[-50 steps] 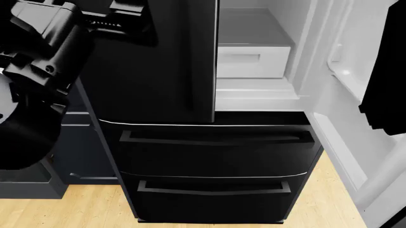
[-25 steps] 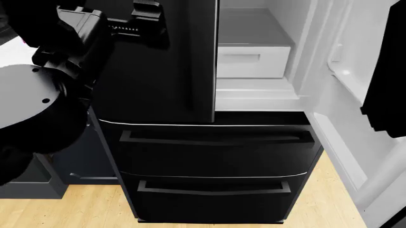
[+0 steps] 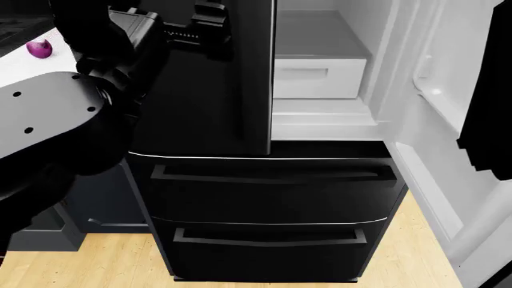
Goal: Open the fridge doors
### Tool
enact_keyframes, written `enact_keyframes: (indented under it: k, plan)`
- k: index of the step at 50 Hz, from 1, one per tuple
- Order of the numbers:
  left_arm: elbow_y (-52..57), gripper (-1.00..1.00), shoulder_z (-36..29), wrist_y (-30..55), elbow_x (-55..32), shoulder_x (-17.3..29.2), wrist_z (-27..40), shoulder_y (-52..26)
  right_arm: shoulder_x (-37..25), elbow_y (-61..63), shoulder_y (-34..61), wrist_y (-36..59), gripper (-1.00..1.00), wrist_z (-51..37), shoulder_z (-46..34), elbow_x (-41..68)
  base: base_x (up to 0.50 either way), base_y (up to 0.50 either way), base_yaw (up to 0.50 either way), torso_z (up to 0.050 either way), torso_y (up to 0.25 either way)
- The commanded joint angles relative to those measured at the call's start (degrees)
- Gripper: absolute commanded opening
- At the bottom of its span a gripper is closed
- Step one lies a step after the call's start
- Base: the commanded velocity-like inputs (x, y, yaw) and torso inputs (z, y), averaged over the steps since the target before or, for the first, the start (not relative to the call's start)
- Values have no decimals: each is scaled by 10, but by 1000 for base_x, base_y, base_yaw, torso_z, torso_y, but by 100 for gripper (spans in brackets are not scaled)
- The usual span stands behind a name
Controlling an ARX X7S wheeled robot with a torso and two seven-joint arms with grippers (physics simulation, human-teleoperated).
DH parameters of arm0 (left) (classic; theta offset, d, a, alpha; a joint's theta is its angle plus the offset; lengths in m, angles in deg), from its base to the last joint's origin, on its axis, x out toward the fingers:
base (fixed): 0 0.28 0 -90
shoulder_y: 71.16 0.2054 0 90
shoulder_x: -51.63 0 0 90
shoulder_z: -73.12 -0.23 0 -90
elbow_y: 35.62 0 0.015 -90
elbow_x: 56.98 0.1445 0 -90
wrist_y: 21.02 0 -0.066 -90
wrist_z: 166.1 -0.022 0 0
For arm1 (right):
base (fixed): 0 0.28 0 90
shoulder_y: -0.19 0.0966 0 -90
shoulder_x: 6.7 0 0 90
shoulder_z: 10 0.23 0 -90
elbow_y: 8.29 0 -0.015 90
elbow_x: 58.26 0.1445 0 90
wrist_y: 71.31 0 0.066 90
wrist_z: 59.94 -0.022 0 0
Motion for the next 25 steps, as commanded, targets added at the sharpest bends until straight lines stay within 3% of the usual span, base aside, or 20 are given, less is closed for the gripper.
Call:
enact_keyframes:
  k: [1,25]
  plan:
    - [-17,100,-7,-8,8,-14,-28,-2,1,1,0,0,100,2,-2,1,0,0,0,0,0]
    - [-98,100,-31,-15,50,-51,-40,-3,-2,5,-7,-5,100,7,5,5,0,0,0,0,0]
